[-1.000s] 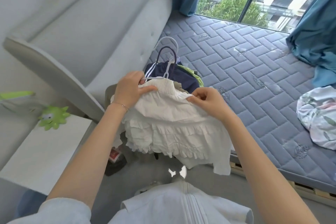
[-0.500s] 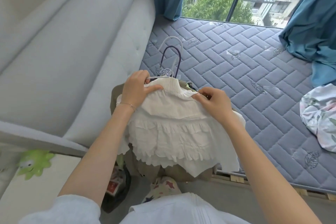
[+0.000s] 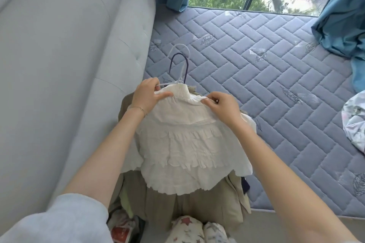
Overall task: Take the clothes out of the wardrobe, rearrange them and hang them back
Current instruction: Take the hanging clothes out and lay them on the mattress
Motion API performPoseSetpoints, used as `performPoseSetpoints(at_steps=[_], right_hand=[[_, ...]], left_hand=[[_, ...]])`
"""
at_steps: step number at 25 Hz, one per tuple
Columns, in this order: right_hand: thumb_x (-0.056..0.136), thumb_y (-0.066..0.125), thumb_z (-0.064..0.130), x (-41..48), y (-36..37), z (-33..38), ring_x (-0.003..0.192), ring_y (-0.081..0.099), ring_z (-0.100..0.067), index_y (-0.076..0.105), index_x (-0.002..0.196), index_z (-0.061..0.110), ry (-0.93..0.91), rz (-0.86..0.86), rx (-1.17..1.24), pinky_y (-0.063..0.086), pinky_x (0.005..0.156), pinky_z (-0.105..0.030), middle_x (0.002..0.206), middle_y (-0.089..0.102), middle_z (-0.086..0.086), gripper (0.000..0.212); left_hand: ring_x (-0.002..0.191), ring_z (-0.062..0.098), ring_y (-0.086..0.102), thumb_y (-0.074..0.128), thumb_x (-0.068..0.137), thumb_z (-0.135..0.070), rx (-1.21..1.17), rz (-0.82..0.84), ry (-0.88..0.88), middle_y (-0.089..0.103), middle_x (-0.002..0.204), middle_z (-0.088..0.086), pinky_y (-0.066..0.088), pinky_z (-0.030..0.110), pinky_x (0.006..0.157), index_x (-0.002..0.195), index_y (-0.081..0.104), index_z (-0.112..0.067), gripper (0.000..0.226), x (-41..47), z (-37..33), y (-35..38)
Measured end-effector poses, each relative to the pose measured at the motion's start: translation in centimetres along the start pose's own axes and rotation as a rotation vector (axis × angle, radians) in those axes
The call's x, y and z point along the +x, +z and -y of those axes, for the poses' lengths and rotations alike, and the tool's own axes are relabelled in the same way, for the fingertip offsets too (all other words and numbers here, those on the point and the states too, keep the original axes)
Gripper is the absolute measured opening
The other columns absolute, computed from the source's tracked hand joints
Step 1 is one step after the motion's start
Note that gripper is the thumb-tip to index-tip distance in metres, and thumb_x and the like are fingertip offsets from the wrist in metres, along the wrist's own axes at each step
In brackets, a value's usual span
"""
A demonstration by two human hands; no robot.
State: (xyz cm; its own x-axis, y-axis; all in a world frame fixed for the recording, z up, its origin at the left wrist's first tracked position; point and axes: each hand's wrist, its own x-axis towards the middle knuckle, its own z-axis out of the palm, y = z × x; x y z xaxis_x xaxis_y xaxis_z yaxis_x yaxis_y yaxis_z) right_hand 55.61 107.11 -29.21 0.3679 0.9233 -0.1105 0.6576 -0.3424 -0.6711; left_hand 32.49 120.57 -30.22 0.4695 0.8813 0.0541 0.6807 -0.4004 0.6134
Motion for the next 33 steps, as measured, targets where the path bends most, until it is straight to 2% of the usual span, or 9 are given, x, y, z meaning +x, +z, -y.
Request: performPoseSetpoints(at_steps=[3, 8, 12, 15, 17, 21, 28, 33], right_hand=[[0.088, 0.064, 0.042, 5.2, 6.0, -4.3, 0.075, 0.056, -0.016, 0.068, 0.083, 0.022, 0.036, 0.085, -0.026, 0.039, 0.062, -0.032, 0.073, 0.064, 0.006, 0.021], [0.092, 0.060, 0.031, 11.0, 14.5, -11.4, 0.087, 0.061, -0.028, 0.071, 0.090, 0.014, 0.024, 0.141, -0.151, 0.043, 0.071, -0.038, 0.086, 0.070, -0.006, 0.020], [0.094, 0.057, 0.029, 14.2, 17.7, -13.7, 0.097, 0.060, -0.034, 0.072, 0.100, 0.012, 0.028, 0.092, -0.264, 0.046, 0.079, -0.041, 0.096, 0.071, -0.012, 0.024], [0.094, 0.055, 0.027, 15.1, 18.3, -13.7, 0.111, 0.057, -0.033, 0.066, 0.121, 0.013, 0.066, 0.070, -0.257, 0.043, 0.092, -0.041, 0.114, 0.069, -0.012, 0.032], [0.094, 0.059, 0.031, 14.2, 18.1, -12.8, 0.121, 0.052, -0.030, 0.055, 0.135, 0.019, 0.066, 0.072, -0.222, 0.039, 0.098, -0.040, 0.128, 0.063, -0.007, 0.044], [0.091, 0.063, 0.040, 10.7, 15.6, -8.5, 0.129, 0.045, -0.026, 0.044, 0.144, 0.022, -0.044, 0.111, -0.196, 0.033, 0.105, -0.037, 0.138, 0.056, -0.003, 0.059], [0.091, 0.064, 0.037, 0.4, 7.7, 1.7, 0.137, 0.037, -0.020, 0.041, 0.146, 0.020, -0.225, 0.116, -0.076, 0.026, 0.112, -0.033, 0.145, 0.049, -0.001, 0.062], [0.092, 0.063, 0.038, -9.3, 4.1, 7.7, 0.137, 0.037, -0.018, 0.039, 0.147, 0.019, -0.390, 0.292, -0.005, 0.028, 0.115, -0.035, 0.146, 0.047, 0.000, 0.063]], left_hand=[[0.078, 0.028, 0.049, 0.072, 0.075, -0.056, 0.069, 0.040, -0.066, 0.049, 0.074, 0.004, 0.032, 0.037, 0.067, 0.072, 0.041, -0.015, 0.051, 3.0, 5.3, 5.5], [0.097, 0.029, 0.054, 0.066, 0.077, -0.061, 0.297, 0.062, -0.154, 0.059, 0.094, 0.009, 0.035, 0.039, 0.083, 0.086, 0.053, -0.013, 0.051, 6.0, 12.4, 15.0], [0.114, 0.027, 0.051, 0.060, 0.085, -0.055, 0.320, 0.052, -0.174, 0.059, 0.117, 0.008, 0.032, 0.038, 0.096, 0.114, 0.058, -0.013, 0.051, 7.4, 15.2, 19.3], [0.135, 0.023, 0.039, 0.058, 0.091, -0.044, 0.237, 0.065, -0.189, 0.047, 0.144, 0.007, 0.026, 0.038, 0.107, 0.139, 0.045, -0.012, 0.059, 7.0, 15.7, 20.0], [0.142, 0.023, 0.030, 0.057, 0.093, -0.041, 0.200, 0.066, -0.210, 0.039, 0.151, 0.006, 0.022, 0.040, 0.112, 0.144, 0.041, -0.013, 0.060, 5.6, 15.3, 19.1], [0.144, 0.024, 0.027, 0.053, 0.096, -0.038, 0.128, -0.016, -0.247, 0.037, 0.153, 0.005, 0.024, 0.043, 0.114, 0.143, 0.043, -0.016, 0.053, 1.6, 12.4, 14.4], [0.144, 0.024, 0.030, 0.057, 0.095, -0.034, -0.038, -0.313, -0.398, 0.040, 0.151, 0.004, 0.025, 0.045, 0.116, 0.143, 0.045, -0.015, 0.053, -10.6, 3.5, 2.6], [0.145, 0.021, 0.025, 0.053, 0.097, -0.033, 0.023, -0.495, -0.568, 0.037, 0.153, 0.001, 0.022, 0.046, 0.117, 0.144, 0.042, -0.019, 0.050, -23.8, -2.5, -2.6]])
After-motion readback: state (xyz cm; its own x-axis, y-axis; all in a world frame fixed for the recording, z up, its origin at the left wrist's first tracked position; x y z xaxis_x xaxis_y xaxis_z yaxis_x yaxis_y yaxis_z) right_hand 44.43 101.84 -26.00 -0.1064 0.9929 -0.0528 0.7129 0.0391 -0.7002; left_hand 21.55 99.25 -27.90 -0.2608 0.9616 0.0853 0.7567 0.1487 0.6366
